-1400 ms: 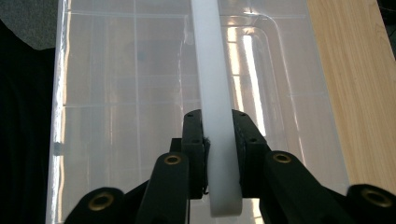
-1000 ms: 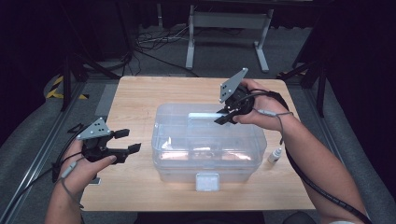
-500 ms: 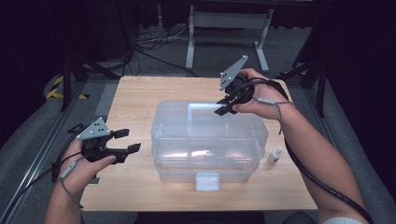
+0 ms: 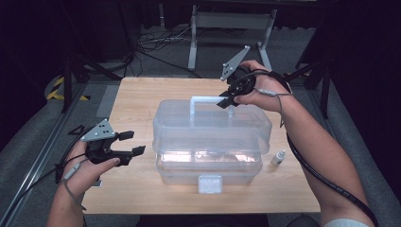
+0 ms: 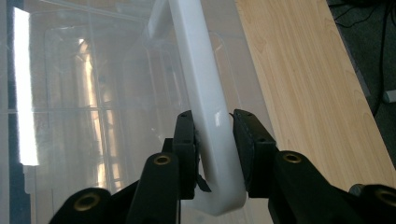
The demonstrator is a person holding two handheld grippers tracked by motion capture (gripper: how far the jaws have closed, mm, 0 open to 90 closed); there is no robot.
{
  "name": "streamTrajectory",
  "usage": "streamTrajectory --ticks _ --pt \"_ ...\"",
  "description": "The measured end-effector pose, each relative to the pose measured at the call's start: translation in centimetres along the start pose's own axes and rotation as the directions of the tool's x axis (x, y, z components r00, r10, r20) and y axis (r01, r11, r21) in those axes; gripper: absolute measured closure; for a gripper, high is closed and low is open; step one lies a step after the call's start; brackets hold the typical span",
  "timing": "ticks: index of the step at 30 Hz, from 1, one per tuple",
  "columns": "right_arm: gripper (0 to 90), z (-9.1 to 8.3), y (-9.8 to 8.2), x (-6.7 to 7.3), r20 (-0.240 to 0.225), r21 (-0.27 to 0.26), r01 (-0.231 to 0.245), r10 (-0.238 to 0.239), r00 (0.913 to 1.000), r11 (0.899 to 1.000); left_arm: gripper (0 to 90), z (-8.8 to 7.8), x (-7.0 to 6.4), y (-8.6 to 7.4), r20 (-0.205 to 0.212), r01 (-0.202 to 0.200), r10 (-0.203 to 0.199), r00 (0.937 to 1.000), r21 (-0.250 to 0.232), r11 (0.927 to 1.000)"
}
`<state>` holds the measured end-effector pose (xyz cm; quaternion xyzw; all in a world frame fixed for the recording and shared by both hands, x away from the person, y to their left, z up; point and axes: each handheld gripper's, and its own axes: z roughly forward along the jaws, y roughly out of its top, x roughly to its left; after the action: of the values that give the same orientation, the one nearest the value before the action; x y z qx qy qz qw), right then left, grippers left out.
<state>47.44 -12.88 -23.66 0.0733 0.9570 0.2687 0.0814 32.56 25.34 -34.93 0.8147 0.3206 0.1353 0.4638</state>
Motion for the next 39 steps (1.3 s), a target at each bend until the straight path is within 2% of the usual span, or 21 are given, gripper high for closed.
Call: streamTrajectory --ticks 12,15,17,20,24,26,27,28,29,30,31,34,39 --pt "70.5 0.0 0.4 -1.6 0.012 -0.003 -0.025 0.025 0.9996 1.0 33.0 0.3 0.0 0.0 0.007 -0.004 0.004 1.0 0.011 0.9999" --pt "70.1 0.0 0.5 -2.0 0.018 -0.001 -0.034 0.034 0.9993 0.999 36.6 0.5 -0.1 0.0 0.036 0.003 -0.003 0.9994 0.015 0.9999" --pt "69.9 0.0 0.5 -2.2 0.019 -0.001 -0.046 0.046 0.9988 0.999 43.1 0.6 -0.2 0.0 0.053 0.008 -0.009 0.9985 0.021 0.9998" --pt "69.7 0.1 0.5 -2.5 0.021 -0.002 -0.049 0.049 0.9986 0.999 44.0 0.6 -0.3 0.2 0.049 -0.009 0.009 0.9988 0.005 0.9999" --pt "69.7 0.1 0.6 -2.9 0.019 -0.005 -0.046 0.046 0.9987 0.999 52.2 0.8 -0.3 0.2 0.054 -0.012 0.012 0.9985 -0.001 0.9999" --pt "69.7 0.0 0.7 -2.9 0.024 0.004 -0.054 0.053 0.9983 0.999 59.3 1.0 -0.6 0.4 0.064 -0.023 0.023 0.9977 0.001 0.9997" --pt "69.7 0.0 0.7 -2.9 0.024 0.004 -0.054 0.053 0.9983 0.999 66.0 1.0 -0.6 0.4 0.064 -0.023 0.023 0.9977 0.001 0.9997" --pt "69.7 0.0 0.7 -2.9 0.028 0.008 -0.057 0.057 0.998 0.998 66.0 1.0 -0.6 0.5 0.07 -0.026 0.026 0.9972 0.005 0.9996" --pt "69.7 0.0 0.8 -3.0 0.031 0.01 -0.054 0.054 0.9981 0.998 71.7 1.1 -0.9 0.7 0.091 -0.033 0.032 0.9953 0.003 0.9995" --pt "69.7 0.0 0.8 -3.0 0.034 0.014 -0.055 0.055 0.9979 0.998 81.5 1.2 -1.2 0.9 0.105 -0.048 0.047 0.9934 0.003 0.9989" --pt "69.7 0.0 0.8 -3.0 0.034 0.012 -0.052 0.052 0.9981 0.999 89.6 1.3 -1.4 1.0 0.124 -0.044 0.044 0.9913 -0.004 0.999" --pt "69.7 0.0 0.7 -3.0 0.034 0.006 -0.053 0.053 0.998 0.999 90.0 2.1 -2.0 1.5 0.157 -0.052 0.055 0.9861 -0.019 0.9985" --pt "69.6 0.0 0.7 -2.9 0.034 0.001 -0.059 0.059 0.9977 0.998 90.0 3.3 -2.3 1.7 0.174 -0.054 0.055 0.9832 -0.013 0.9985"
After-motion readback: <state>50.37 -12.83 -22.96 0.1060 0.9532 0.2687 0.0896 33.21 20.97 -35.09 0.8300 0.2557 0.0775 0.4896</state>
